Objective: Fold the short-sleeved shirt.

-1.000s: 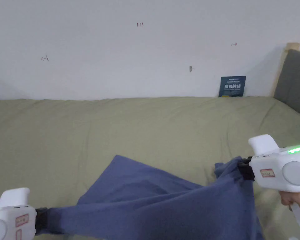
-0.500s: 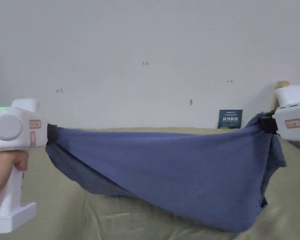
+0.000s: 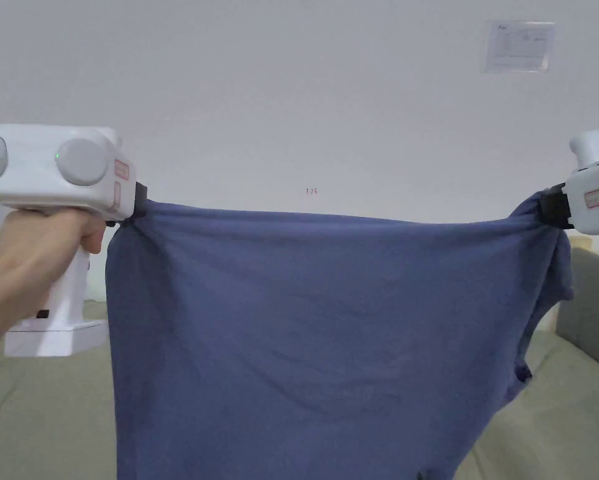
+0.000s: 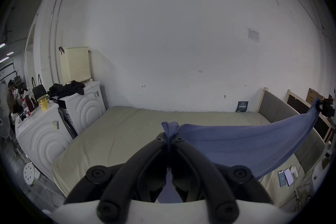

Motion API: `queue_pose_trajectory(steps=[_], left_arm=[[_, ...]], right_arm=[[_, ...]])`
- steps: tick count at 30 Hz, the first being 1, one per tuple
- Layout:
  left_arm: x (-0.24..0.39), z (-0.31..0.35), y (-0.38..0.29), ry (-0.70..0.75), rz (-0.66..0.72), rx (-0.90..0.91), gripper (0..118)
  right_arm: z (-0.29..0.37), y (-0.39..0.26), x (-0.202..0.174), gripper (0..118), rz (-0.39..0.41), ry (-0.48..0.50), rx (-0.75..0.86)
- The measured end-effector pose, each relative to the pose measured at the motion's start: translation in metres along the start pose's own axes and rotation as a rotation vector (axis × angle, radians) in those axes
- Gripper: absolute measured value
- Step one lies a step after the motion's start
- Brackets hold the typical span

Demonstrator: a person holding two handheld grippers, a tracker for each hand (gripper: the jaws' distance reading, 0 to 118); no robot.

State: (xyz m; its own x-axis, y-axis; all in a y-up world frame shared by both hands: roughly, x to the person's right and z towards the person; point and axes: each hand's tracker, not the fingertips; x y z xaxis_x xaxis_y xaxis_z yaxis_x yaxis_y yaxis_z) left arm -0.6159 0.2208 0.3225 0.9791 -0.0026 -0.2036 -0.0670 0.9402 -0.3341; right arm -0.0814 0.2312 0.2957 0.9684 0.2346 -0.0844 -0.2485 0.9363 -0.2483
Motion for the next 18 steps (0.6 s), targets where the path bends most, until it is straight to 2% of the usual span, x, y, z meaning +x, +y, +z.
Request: queue_pose_trajectory(steps=[7, 18], left_arm=[[0.001, -0.027, 0.017, 0.031, -0.031, -0.006, 0], [0.042, -0.100, 0.057, 0.070, -0.068, 0.001, 0]], right_arm=[[-0.026, 0.015, -0.005, 6, 0.027, -0.021, -0.002], [-0.113, 0.058, 0.017, 6, -0.014, -0.062, -0.002]])
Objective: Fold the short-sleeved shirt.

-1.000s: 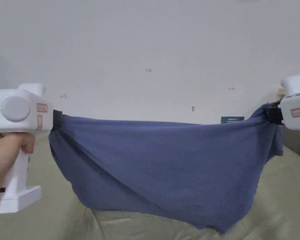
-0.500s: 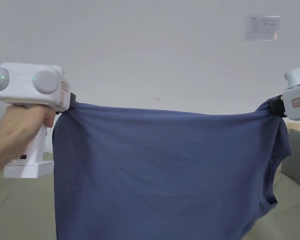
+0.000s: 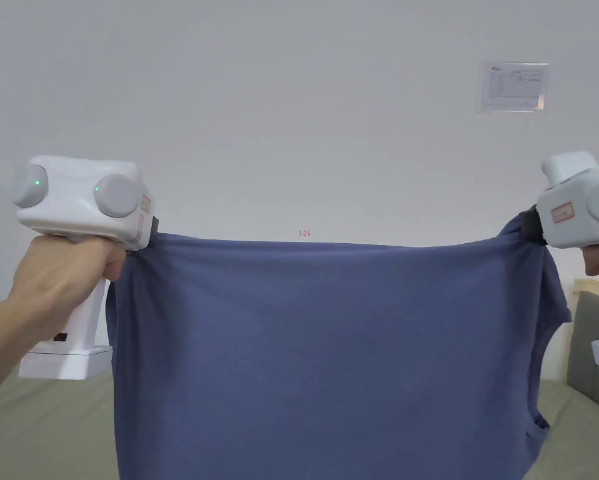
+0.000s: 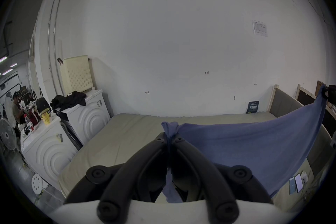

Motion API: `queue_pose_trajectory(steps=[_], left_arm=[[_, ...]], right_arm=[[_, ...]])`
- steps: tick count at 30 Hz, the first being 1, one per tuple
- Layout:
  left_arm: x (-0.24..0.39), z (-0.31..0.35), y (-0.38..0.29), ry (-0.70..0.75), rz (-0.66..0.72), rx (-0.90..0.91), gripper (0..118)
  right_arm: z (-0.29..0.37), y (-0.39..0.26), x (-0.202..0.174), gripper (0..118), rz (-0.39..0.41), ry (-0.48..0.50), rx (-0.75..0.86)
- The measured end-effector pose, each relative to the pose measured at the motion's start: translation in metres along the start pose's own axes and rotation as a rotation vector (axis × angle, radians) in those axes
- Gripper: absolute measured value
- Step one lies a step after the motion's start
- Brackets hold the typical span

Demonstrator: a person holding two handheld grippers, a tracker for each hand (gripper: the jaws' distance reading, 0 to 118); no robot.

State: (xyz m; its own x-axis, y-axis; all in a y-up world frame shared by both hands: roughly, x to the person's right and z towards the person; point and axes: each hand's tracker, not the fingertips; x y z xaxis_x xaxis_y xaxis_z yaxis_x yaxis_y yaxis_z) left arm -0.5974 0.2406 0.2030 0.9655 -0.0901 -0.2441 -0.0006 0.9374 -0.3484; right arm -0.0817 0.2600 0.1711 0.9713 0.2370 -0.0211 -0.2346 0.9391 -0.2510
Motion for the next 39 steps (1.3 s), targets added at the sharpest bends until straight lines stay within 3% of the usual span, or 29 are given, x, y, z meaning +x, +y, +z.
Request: queue_pose_trajectory(steps=[15, 24, 32, 36, 39], left_arm=[[0.047, -0.125, 0.073, 0.072, -0.002, 0.072, 0], [0.066, -0.206, 0.071, 0.118, 0.014, 0.074, 0], [0.079, -0.287, 0.008, 0.146, -0.041, -0.013, 0], [0.083, -0.312, -0.053, 0.098, -0.031, -0.093, 0], [0.086, -0.318, -0.109, 0.074, -0.041, -0.177, 0]], right_arm=[[-0.129, 0.086, -0.003, 6, 0.032, -0.091, 0.046], [-0.209, 0.100, -0.017, 6, 0.042, -0.120, 0.048], [-0.269, 0.028, -0.054, 6, 0.022, -0.087, -0.046], [-0.282, -0.045, -0.066, 6, -0.025, -0.053, -0.118], [-0.280, -0.107, -0.077, 6, -0.003, -0.021, -0.192]])
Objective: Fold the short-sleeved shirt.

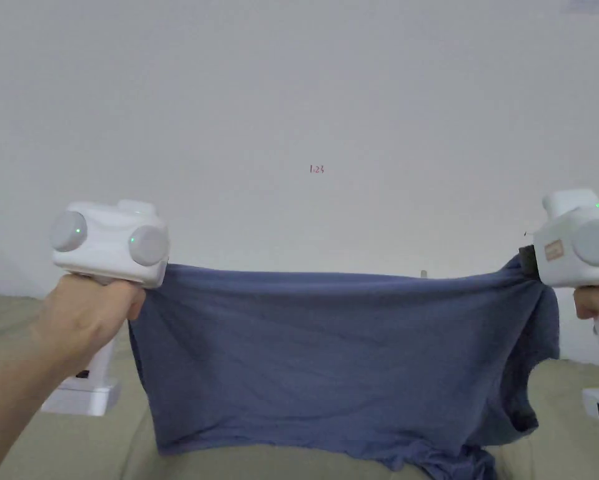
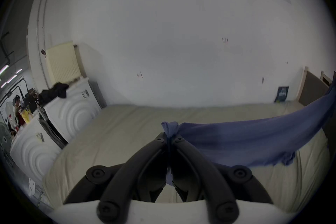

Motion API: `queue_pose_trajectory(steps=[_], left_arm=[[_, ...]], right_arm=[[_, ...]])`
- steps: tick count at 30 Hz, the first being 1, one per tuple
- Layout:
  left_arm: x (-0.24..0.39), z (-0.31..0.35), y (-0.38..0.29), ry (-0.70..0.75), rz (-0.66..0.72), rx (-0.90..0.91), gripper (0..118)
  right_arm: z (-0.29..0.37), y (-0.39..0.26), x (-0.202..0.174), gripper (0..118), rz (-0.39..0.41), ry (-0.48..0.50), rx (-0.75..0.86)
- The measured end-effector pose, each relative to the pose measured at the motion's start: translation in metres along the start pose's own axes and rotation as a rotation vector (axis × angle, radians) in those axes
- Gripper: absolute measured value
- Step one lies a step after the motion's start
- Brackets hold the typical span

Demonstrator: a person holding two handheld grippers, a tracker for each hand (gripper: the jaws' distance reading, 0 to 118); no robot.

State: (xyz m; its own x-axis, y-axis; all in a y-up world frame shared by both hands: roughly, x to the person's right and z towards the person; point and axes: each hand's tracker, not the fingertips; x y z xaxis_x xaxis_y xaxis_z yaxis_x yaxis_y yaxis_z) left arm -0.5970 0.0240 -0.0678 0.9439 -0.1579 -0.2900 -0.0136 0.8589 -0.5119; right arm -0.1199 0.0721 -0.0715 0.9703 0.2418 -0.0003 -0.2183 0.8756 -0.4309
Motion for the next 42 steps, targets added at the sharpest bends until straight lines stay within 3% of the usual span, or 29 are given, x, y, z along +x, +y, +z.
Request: queue_pose_trajectory(steps=[5, 8, 12, 15, 20, 21, 25, 30, 37, 42], left_arm=[[-0.015, 0.002, -0.093, -0.027, -0.012, -0.096, 0], [-0.034, 0.026, -0.150, -0.067, -0.013, -0.174, 0], [-0.062, 0.078, -0.227, -0.113, -0.003, -0.233, 0], [-0.080, 0.123, -0.282, -0.134, -0.028, -0.275, 0], [-0.109, 0.173, -0.352, -0.164, -0.023, -0.336, 0], [-0.114, 0.187, -0.364, -0.164, -0.017, -0.335, 0], [-0.129, 0.230, -0.397, -0.181, -0.004, -0.349, 0], [-0.147, 0.266, -0.426, -0.205, 0.045, -0.357, 0], [-0.151, 0.282, -0.438, -0.234, 0.071, -0.382, 0], [-0.151, 0.280, -0.441, -0.234, 0.073, -0.375, 0]], right_arm=[[0.028, -0.109, -0.014, 6, -0.001, 0.050, -0.095], [0.064, -0.174, -0.009, 6, -0.165, 0.141, -0.168], [0.127, -0.256, -0.013, 6, -0.083, 0.165, -0.238], [0.188, -0.306, -0.014, 6, -0.165, 0.213, -0.250], [0.253, -0.378, -0.013, 6, -0.156, 0.225, -0.300], [0.264, -0.389, -0.013, 6, -0.126, 0.237, -0.324], [0.305, -0.426, -0.011, 6, -0.181, 0.250, -0.337], [0.332, -0.456, -0.008, 6, -0.162, 0.267, -0.369], [0.340, -0.471, 0.006, 6, -0.225, 0.265, -0.401], [0.337, -0.468, -0.002, 6, -0.220, 0.273, -0.409]])
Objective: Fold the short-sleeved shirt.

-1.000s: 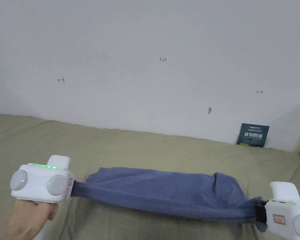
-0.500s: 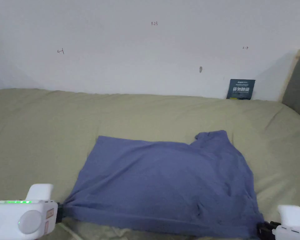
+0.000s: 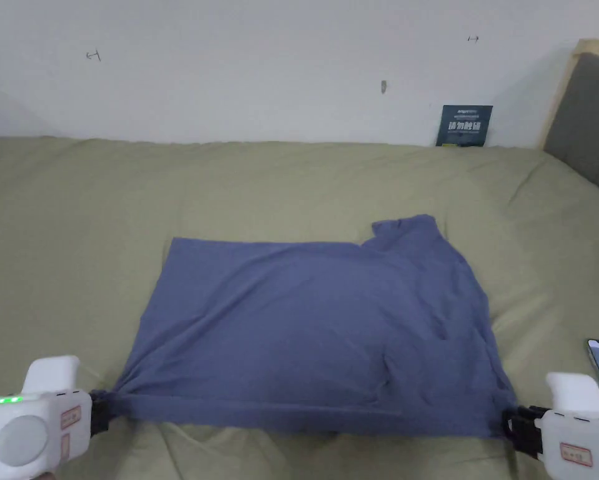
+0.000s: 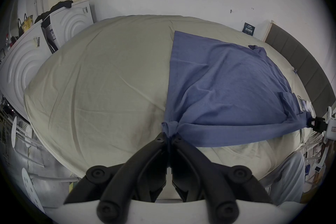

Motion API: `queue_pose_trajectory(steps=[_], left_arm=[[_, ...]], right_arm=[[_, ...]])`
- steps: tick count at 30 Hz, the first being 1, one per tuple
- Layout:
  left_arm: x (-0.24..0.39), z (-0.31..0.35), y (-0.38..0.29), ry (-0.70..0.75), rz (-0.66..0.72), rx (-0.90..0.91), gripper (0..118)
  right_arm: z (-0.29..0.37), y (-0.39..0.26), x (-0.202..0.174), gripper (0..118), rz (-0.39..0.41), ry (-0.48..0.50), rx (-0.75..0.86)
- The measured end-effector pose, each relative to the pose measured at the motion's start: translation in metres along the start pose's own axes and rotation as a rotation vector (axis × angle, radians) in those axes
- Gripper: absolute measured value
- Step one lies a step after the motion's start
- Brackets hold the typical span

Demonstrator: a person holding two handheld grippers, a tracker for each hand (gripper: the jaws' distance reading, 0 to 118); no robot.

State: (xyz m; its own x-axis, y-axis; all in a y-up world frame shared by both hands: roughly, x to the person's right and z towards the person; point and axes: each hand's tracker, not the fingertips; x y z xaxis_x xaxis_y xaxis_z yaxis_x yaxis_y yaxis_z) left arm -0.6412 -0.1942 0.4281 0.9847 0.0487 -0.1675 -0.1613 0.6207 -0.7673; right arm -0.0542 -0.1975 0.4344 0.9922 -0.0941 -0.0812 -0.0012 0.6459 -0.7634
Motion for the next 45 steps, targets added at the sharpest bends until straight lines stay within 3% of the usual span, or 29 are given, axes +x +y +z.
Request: queue_pose_trajectory(steps=[1, 2, 3, 4, 5, 13, 14, 15, 16, 18, 19, 21, 22, 23, 24, 25, 27, 31, 32, 33, 34, 35, 36, 39, 40, 42, 43, 45], left_arm=[[0.000, 0.000, -0.001, -0.008, 0.002, 0.000, 0], [0.000, 0.001, -0.003, -0.025, 0.005, 0.002, 8], [0.000, 0.000, -0.003, -0.025, 0.003, -0.005, 38], [0.000, -0.003, -0.004, -0.037, -0.005, -0.037, 90], [-0.001, -0.002, -0.009, -0.061, -0.001, -0.037, 118], [-0.005, 0.021, -0.023, -0.031, -0.037, 0.012, 110], [-0.009, 0.023, -0.026, -0.021, -0.022, 0.019, 91], [-0.001, 0.042, -0.025, -0.018, -0.016, 0.018, 48], [-0.003, 0.044, -0.026, -0.018, -0.014, 0.011, 0], [-0.009, 0.058, -0.030, 0.016, -0.012, -0.003, 0], [-0.032, 0.022, -0.033, 0.020, -0.012, -0.013, 0], [-0.046, 0.017, -0.033, -0.006, 0.006, -0.015, 0], [-0.052, 0.016, -0.033, -0.003, 0.010, -0.024, 6], [-0.032, 0.023, -0.029, 0.001, 0.019, -0.017, 58], [-0.033, 0.021, -0.025, 0.014, 0.023, -0.012, 108], [-0.033, 0.015, -0.021, 0.013, 0.021, -0.024, 118], [-0.023, 0.003, -0.018, -0.005, 0.035, -0.023, 116], [-0.025, -0.033, -0.003, 0.020, 0.011, -0.073, 115], [-0.025, -0.041, -0.002, 0.029, 0.008, -0.079, 111], [-0.026, -0.048, -0.001, 0.043, -0.012, -0.104, 104], [-0.026, -0.050, -0.001, 0.047, -0.013, -0.103, 85], [-0.010, -0.030, -0.002, 0.045, -0.017, -0.103, 22], [-0.009, -0.027, -0.004, 0.000, -0.006, -0.102, 0], [0.012, -0.002, -0.008, -0.007, 0.000, -0.088, 0], [0.017, 0.003, -0.010, -0.004, -0.007, -0.086, 0], [0.025, 0.013, -0.013, 0.010, -0.020, -0.072, 0], [-0.007, -0.025, 0.002, 0.007, -0.015, -0.073, 0], [-0.018, -0.034, 0.015, 0.006, -0.002, -0.074, 0]], right_arm=[[0.000, -0.001, 0.000, 7, -0.004, 0.000, 0.004], [0.000, -0.002, 0.000, 21, -0.016, -0.009, 0.008], [0.000, -0.003, 0.001, 55, -0.025, -0.034, 0.007], [-0.008, -0.007, 0.005, 96, -0.032, -0.032, -0.003], [-0.007, -0.011, 0.007, 118, -0.049, -0.024, -0.001], [0.012, -0.012, -0.001, 115, -0.034, -0.034, 0.001], [0.014, -0.013, -0.002, 89, -0.033, -0.007, 0.000], [0.017, -0.013, -0.003, 45, -0.036, 0.008, 0.007], [0.006, -0.015, 0.001, 0, 0.010, 0.044, -0.004], [0.004, -0.020, -0.001, 0, 0.017, 0.037, 0.011], [0.003, -0.019, 0.000, 0, 0.017, 0.055, -0.007], [0.038, -0.010, -0.029, 0, 0.034, 0.036, 0.008], [0.043, -0.011, -0.036, 0, 0.048, 0.033, 0.009], [0.049, -0.011, -0.043, 0, 0.058, 0.035, 0.009], [0.031, -0.007, -0.018, 0, 0.025, 0.074, -0.022], [0.031, -0.005, -0.017, 0, 0.028, 0.073, -0.022], [0.034, 0.000, -0.016, 0, 0.029, 0.077, -0.021], [0.002, 0.002, 0.022, 0, 0.017, 0.103, -0.045], [0.019, -0.006, -0.007, 0, 0.043, 0.069, -0.027], [0.020, -0.007, -0.009, 0, 0.045, 0.063, -0.029], [0.020, -0.006, -0.008, 0, 0.045, 0.063, -0.032], [0.019, -0.005, -0.006, 0, 0.043, 0.060, -0.040], [0.021, -0.007, -0.005, 0, 0.039, 0.056, -0.036], [0.021, -0.003, 0.002, 2, 0.015, 0.076, -0.026], [0.012, -0.002, 0.014, 12, 0.005, 0.081, -0.023], [0.006, 0.004, 0.017, 98, 0.023, 0.068, -0.019], [0.000, 0.006, 0.020, 118, 0.049, 0.094, -0.052], [-0.001, 0.002, 0.011, 118, 0.063, 0.108, -0.056]])
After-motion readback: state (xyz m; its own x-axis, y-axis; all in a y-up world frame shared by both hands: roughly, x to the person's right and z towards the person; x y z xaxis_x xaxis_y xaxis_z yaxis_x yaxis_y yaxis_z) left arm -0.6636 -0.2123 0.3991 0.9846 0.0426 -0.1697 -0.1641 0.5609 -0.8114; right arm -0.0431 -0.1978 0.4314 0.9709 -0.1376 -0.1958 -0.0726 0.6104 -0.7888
